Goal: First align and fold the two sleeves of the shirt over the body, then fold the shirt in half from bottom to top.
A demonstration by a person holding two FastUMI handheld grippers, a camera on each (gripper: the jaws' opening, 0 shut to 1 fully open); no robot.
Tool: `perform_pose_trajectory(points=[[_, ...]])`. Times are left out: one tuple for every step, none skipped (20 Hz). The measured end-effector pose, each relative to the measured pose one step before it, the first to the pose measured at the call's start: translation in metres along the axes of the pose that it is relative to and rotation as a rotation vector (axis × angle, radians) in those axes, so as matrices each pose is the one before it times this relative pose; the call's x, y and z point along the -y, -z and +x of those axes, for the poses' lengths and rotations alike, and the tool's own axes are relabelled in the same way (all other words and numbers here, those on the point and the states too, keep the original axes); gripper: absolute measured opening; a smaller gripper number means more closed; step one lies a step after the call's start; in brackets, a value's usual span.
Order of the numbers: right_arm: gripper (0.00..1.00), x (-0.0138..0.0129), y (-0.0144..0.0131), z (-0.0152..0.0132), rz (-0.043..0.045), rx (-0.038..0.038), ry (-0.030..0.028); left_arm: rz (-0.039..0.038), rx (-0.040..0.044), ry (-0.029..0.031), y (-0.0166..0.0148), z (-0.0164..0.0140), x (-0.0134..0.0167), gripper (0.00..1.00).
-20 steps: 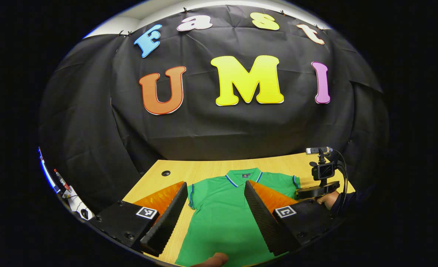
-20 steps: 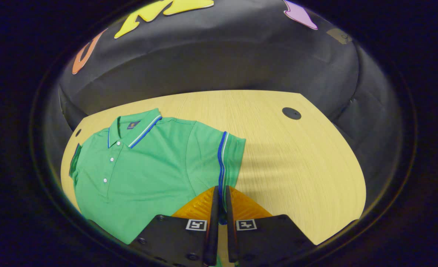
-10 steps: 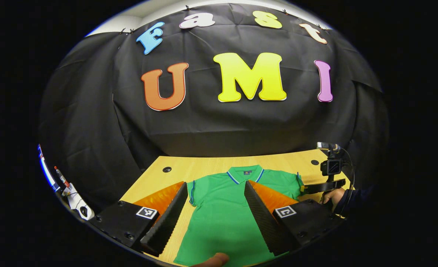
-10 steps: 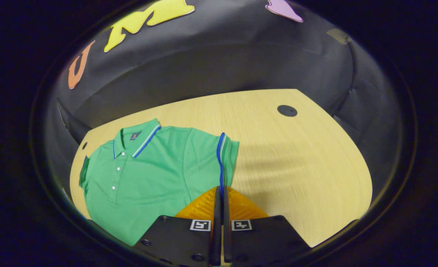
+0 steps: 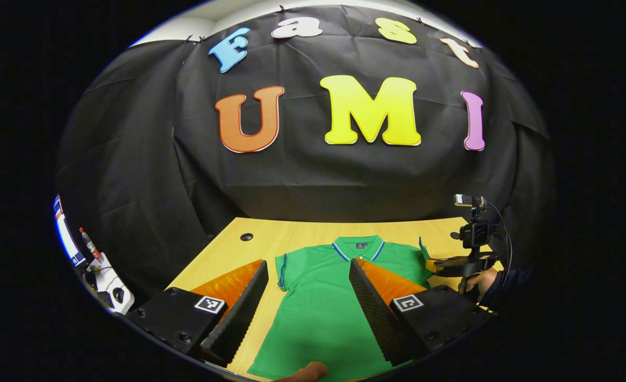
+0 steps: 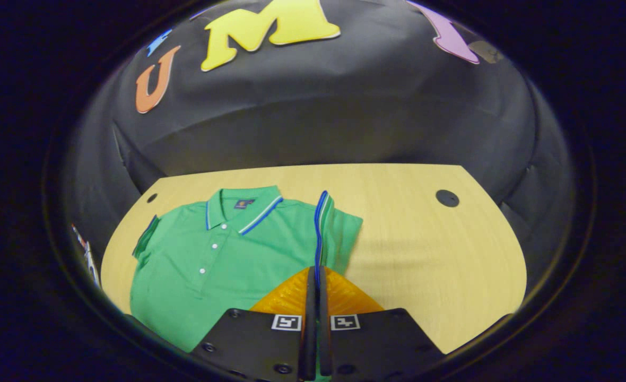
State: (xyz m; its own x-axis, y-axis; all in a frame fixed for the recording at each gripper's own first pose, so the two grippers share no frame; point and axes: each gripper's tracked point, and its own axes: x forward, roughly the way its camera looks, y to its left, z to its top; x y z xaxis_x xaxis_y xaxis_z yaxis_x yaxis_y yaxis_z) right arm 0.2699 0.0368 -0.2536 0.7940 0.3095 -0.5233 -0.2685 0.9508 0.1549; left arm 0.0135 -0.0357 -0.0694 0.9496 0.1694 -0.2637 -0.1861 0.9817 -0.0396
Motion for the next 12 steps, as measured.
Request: perform_pose_trajectory(points=[[0.09,-0.00975,-0.00078,0.00054,-0.01947,0.00526,-0.01897,-0.00614,-0.00343,-0.00742,0.00154,-0.00059,-0.00442,0.99],[0.05,-0.00883,0.00086,-0.00017,-0.01462,0.00201,-0.01339,-0.00683,-0.00251,-0.00781,0.00185,-0.00051,-0.00384,0.99],[0.05,-0.00863,0.00231,-0.00088,-0.00981,-0.00465,-0.01537,-0.00508,-0.00089,-0.00669,0.0013,-0.00082,-0.00412,0.99],[0.06,-0.00786,0.00181,0.00054,-0.00831,-0.0049,-0.01179,-0.00041,-0.00247,-0.00522,0.00076,-0.00142,-0.00441,0.99],[0.06,-0.0075,0.0022,0.00111,-0.00925,-0.00397,-0.00794,0.00764,-0.00239,-0.00847,0.00136,-0.00044,-0.0061,0.99],[0.06,-0.00891,0.00277,0.00137,-0.00829,-0.00367,-0.0109,0.00768,-0.00493,-0.01117,0.00493,-0.00003,-0.00867,0.99],[0.06,-0.0057,0.00244,0.00093,-0.01126,-0.00424,-0.00009,0.00235,-0.00752,-0.01557,0.00343,0.0008,-0.00933,0.99],[0.06,-0.00603,0.00391,0.00043,-0.01068,-0.00496,-0.00456,-0.00781,-0.01135,-0.0124,0.00519,-0.00008,-0.00778,0.99],[0.06,-0.00398,0.00352,0.00219,-0.01179,-0.00339,0.00401,-0.01619,-0.01254,-0.01018,0.00353,-0.00098,-0.0067,0.99],[0.02,-0.00191,0.00272,0.0013,-0.00819,-0.00457,0.00651,-0.01712,-0.01521,-0.00948,0.00495,-0.00165,-0.00846,0.99],[0.05,-0.00245,0.00262,0.00046,-0.0015,-0.00474,0.00479,-0.01458,-0.01267,-0.00863,0.00403,0.00068,-0.00629,0.99],[0.08,-0.00281,0.00146,-0.00233,0.0054,-0.00454,0.00082,-0.00949,-0.00735,-0.01047,0.00288,0.0001,-0.00759,0.99]])
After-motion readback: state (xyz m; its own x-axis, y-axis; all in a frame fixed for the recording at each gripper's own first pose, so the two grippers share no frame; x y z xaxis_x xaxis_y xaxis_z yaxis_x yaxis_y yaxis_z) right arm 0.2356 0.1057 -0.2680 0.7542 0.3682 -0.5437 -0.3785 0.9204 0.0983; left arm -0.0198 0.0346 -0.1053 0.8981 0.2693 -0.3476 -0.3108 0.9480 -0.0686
